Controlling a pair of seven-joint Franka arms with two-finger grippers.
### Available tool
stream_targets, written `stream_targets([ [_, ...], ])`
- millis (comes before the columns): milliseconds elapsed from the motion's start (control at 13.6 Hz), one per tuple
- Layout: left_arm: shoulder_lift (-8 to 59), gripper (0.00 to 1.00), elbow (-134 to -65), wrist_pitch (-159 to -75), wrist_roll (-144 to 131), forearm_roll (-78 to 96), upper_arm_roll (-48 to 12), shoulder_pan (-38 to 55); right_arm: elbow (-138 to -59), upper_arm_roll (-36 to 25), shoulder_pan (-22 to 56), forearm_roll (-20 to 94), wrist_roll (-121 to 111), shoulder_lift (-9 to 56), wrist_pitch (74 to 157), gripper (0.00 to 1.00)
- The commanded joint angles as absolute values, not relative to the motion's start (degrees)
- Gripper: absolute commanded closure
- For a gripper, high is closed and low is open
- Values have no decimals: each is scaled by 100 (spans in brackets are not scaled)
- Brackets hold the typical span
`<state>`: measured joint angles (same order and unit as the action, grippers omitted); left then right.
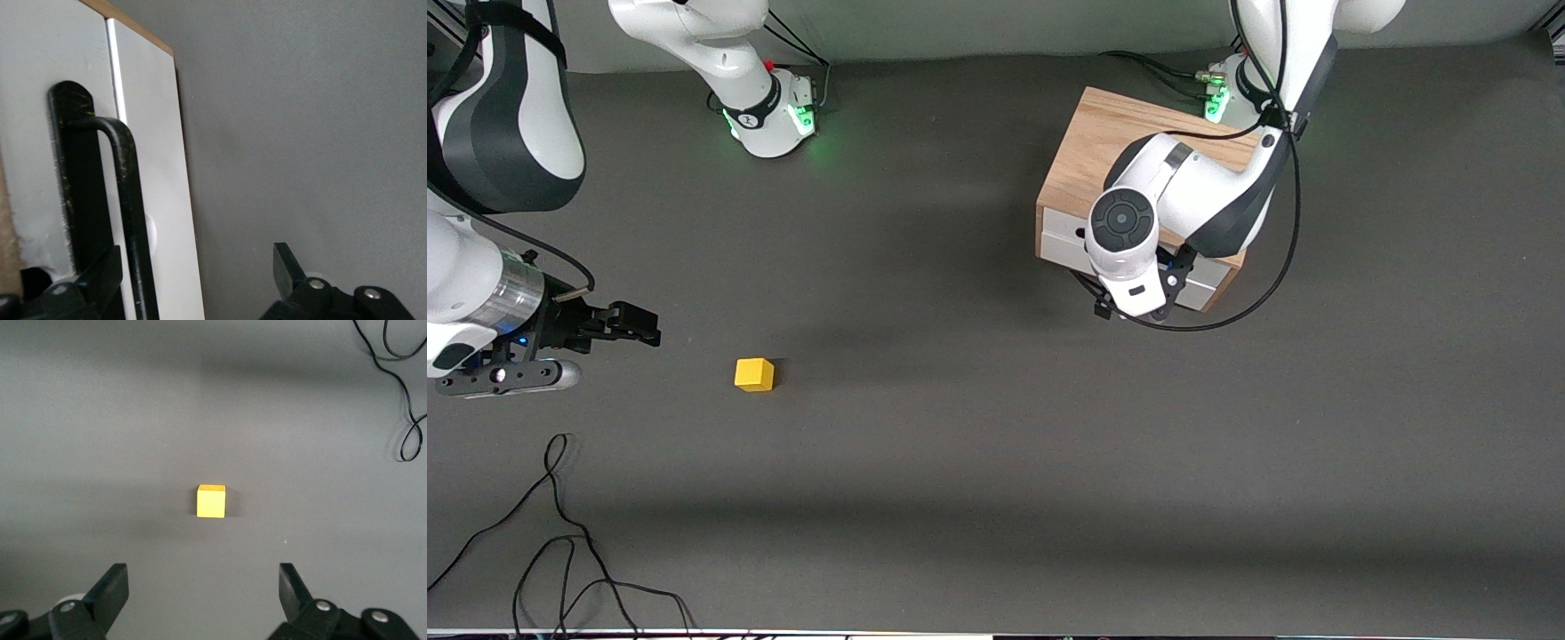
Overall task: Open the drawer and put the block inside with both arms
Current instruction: 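Pull the drawer open by its handle with the left gripper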
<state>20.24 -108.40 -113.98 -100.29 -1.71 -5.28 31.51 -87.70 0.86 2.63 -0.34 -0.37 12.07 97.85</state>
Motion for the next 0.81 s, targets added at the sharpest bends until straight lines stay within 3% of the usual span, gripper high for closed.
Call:
stream_targets([
  [0, 2232, 0, -10723, -11435, -10178, -290, -457, 3261, -8816, 79, 299, -26, -149, 1072, 9826, 0],
  [736, 2566, 0, -10205, -11602, -10327, -492, -422, 3226, -8833, 79, 290, -26, -158, 1037, 9896, 0],
])
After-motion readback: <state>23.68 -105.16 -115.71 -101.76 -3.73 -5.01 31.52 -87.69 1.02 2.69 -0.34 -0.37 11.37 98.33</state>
